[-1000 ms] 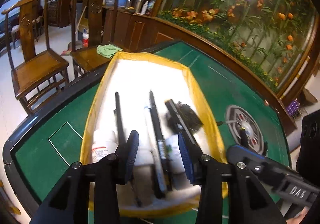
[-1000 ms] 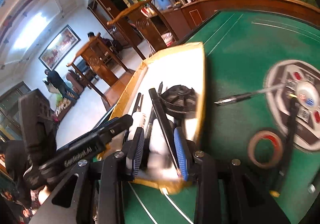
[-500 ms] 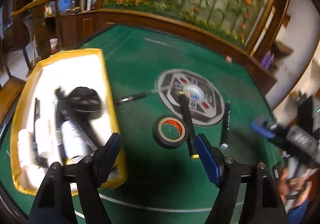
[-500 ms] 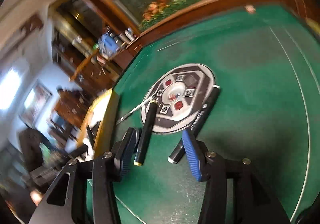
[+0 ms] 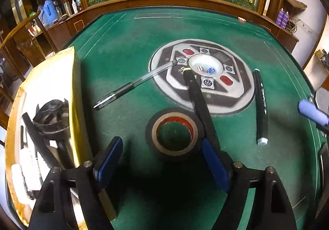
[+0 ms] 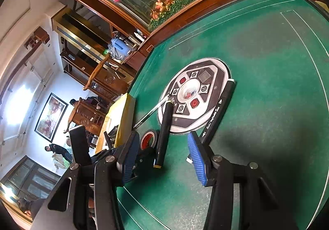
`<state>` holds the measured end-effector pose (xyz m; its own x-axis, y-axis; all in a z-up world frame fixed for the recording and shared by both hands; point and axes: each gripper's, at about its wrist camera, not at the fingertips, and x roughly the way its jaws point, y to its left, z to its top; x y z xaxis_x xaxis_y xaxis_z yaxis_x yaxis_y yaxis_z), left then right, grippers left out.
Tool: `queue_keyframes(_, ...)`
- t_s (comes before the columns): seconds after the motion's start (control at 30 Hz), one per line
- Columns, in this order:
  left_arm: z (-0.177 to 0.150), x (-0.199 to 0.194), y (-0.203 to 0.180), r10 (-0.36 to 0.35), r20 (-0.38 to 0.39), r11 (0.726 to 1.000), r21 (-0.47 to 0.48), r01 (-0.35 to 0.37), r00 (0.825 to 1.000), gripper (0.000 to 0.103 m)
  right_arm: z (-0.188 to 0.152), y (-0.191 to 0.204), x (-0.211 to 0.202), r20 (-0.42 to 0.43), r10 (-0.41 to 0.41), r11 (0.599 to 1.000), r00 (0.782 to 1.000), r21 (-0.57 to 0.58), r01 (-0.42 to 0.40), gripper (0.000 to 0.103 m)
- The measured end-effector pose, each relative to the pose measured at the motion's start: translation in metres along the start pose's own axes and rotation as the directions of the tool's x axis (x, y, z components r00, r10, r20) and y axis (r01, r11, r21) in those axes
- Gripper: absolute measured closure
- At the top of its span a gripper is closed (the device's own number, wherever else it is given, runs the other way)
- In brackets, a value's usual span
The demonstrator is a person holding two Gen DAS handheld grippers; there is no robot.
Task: Organize rigid objects
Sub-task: 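Move both tools back to the tape roll and markers, then grasp the black tape roll with the left tool while the right tool grasps a black marker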
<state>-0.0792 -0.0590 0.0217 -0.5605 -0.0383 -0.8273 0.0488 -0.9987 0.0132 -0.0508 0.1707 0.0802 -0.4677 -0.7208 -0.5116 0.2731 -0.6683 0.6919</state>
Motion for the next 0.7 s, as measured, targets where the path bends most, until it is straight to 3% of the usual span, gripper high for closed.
queue_keyframes(0.13,0.008,0.015,-0.009,0.045,-0.013,0.998,0.040,-0.044,0.999,0.018,0.001,-0.004,0.002,0.000,-0.025,1.000,1.000,0.003,0.025,0.055)
queue_keyframes(0.2,0.007,0.018,-0.012,0.064,0.027,0.997,0.048,-0.065,0.998,0.018,0.001,-0.006,0.002,0.004,-0.046,0.999,0.999,0.005,0.046,0.054)
queue_keyframes(0.27,0.004,0.014,-0.012,0.067,0.046,0.997,0.041,-0.069,0.997,0.027,0.001,-0.009,0.003,0.000,-0.074,0.997,0.997,0.003,0.074,0.054)
queue_keyframes(0.3,0.003,0.012,-0.014,0.078,0.054,0.996,0.043,-0.080,0.995,0.037,0.001,-0.010,0.004,-0.004,-0.090,0.996,0.996,0.002,0.090,0.054)
queue_keyframes(0.5,-0.033,-0.017,-0.031,-0.041,0.079,0.998,0.051,0.037,0.996,0.037,0.002,-0.014,0.021,-0.027,-0.209,0.976,0.978,-0.063,0.207,0.054)
queue_keyframes(0.6,-0.057,-0.033,-0.041,-0.083,0.100,0.994,0.084,0.074,0.992,0.037,0.002,-0.006,0.035,-0.028,-0.295,0.947,0.955,-0.142,0.288,0.054)
queue_keyframes(0.7,-0.056,-0.036,-0.038,-0.120,0.085,0.992,0.058,0.115,0.989,0.037,0.007,0.000,0.051,-0.005,-0.400,0.897,0.917,-0.208,0.390,0.054)
